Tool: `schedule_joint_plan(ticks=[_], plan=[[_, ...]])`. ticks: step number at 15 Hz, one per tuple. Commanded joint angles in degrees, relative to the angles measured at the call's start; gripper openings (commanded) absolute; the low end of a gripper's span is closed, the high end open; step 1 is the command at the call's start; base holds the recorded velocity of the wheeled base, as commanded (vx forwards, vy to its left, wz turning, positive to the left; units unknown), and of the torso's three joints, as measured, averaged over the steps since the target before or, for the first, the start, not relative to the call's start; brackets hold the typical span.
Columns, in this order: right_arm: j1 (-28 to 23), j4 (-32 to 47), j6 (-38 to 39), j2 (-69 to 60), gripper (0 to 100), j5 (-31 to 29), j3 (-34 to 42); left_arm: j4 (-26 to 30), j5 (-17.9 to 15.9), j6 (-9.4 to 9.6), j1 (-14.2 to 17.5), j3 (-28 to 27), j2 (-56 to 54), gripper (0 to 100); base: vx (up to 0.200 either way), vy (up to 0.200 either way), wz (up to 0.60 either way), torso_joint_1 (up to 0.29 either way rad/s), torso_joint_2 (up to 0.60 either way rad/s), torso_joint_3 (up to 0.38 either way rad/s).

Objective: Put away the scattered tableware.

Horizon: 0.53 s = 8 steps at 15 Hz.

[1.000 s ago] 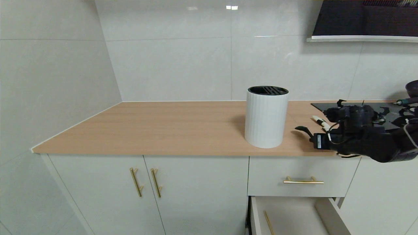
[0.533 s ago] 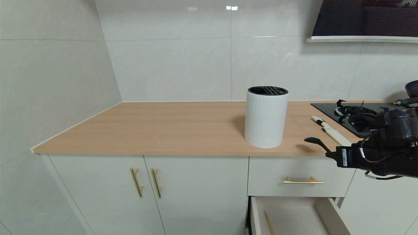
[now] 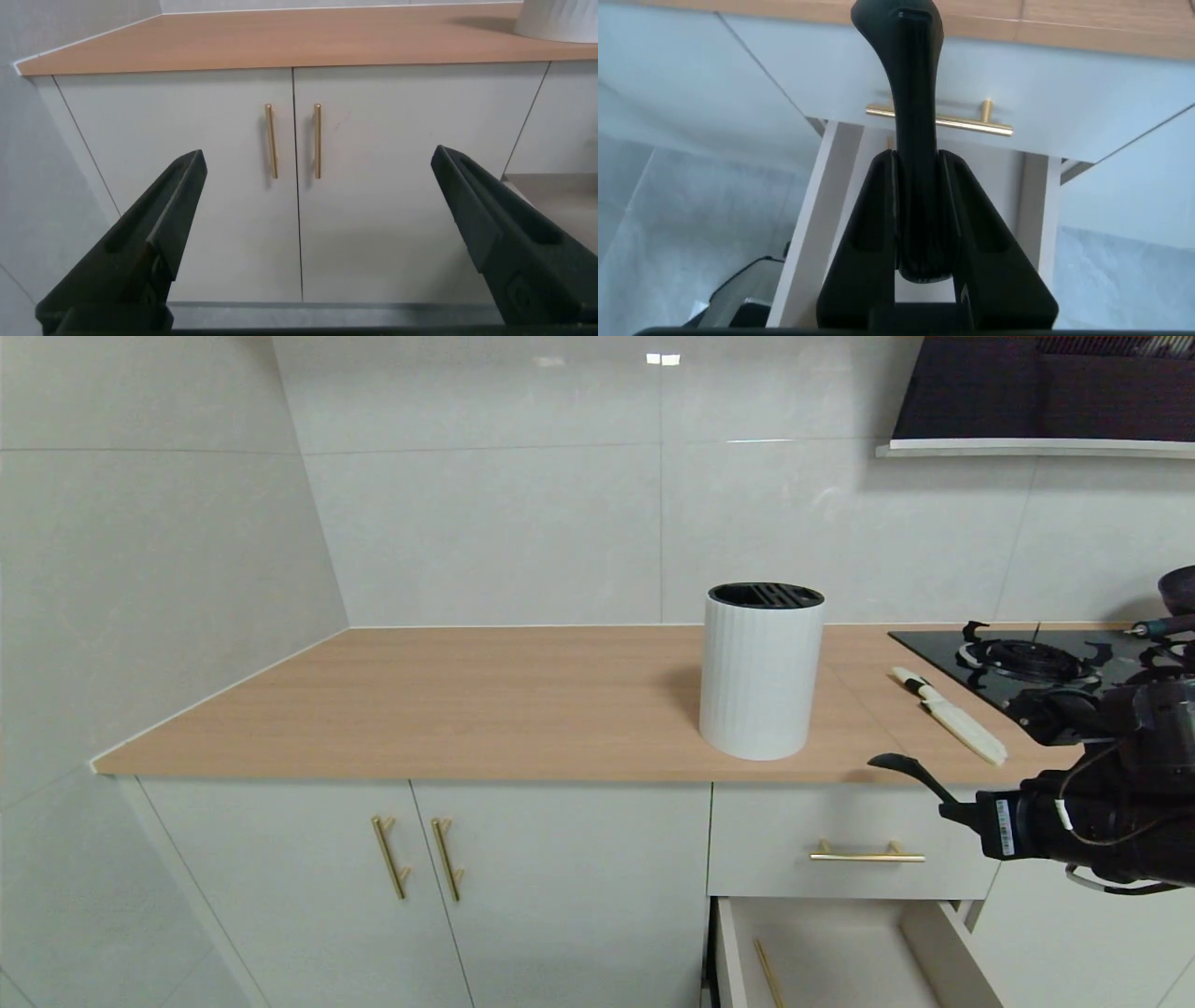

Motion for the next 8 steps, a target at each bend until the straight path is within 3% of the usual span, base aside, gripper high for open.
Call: schedule_joint_plan(ticks=[1, 5, 8], plan=[[0.6, 0.0, -0.3, -0.5, 0, 0.1, 0.9, 0.0, 0.0, -0.01, 0.0, 0.0, 0.0, 100, 0.0, 0.0, 0.0, 0.0, 0.0, 0.0], [3.0, 0.0, -0.4, -0.1, 0, -0.1, 1.9, 0.0, 0.0, -0.01, 0.0, 0.0, 0.0, 100, 0.0, 0.0, 0.0, 0.0, 0.0, 0.0], [3.1, 0.0, -0.4, 0.6, 0, -0.1, 2.0, 0.0, 0.0, -0.01, 0.0, 0.0, 0.0, 100, 0.0, 0.0, 0.0, -0.144, 0.33, 0.203]])
